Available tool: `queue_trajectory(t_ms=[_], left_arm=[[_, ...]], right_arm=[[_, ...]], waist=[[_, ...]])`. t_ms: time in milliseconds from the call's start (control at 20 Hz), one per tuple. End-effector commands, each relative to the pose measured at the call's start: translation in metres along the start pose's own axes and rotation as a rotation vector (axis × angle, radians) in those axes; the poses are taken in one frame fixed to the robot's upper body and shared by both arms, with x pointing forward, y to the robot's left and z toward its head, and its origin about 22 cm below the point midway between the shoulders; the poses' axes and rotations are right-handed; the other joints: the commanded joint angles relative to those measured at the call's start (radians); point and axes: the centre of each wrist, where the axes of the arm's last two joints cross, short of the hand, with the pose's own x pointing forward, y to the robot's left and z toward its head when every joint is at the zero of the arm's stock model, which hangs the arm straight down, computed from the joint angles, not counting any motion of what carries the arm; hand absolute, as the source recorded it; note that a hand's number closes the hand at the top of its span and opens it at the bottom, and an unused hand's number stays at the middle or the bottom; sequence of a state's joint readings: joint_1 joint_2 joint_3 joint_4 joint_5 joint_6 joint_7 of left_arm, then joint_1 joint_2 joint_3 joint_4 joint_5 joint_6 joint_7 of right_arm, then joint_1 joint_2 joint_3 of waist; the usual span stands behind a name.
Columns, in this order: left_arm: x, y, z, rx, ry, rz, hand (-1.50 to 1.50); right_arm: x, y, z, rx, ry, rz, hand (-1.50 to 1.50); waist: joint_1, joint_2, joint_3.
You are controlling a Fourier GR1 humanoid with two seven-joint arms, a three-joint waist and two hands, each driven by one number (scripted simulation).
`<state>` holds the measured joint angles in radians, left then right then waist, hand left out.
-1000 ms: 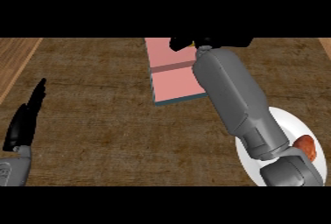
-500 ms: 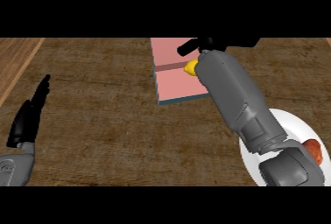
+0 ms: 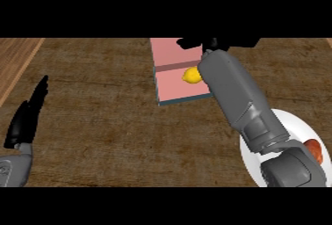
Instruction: Pick the lemon from the plate and place it in the cardboard box
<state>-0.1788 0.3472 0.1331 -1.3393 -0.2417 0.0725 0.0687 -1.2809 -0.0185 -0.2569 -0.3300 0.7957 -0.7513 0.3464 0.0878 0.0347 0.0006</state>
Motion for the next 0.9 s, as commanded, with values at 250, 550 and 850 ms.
queue_trajectory(t_ms=[250,550,850], left_arm=[[-0.016,0.005,0.012,0.023,0.055,-0.014,0.0],[-0.037,0.013,0.019,0.043,0.084,-0.009,0.0],[-0.042,0.015,0.025,0.079,0.102,-0.019,0.0]], right_arm=[[-0.008,-0.013,-0.008,-0.165,-0.057,-0.25,-1.5],[-0.043,-0.026,-0.012,-0.164,-0.021,-0.319,-1.5],[-0.092,-0.058,-0.005,-0.18,0.015,-0.3,-1.5]], waist=[[-0.04,-0.018,0.001],[-0.087,-0.036,0.0],[-0.124,-0.05,-0.001]])
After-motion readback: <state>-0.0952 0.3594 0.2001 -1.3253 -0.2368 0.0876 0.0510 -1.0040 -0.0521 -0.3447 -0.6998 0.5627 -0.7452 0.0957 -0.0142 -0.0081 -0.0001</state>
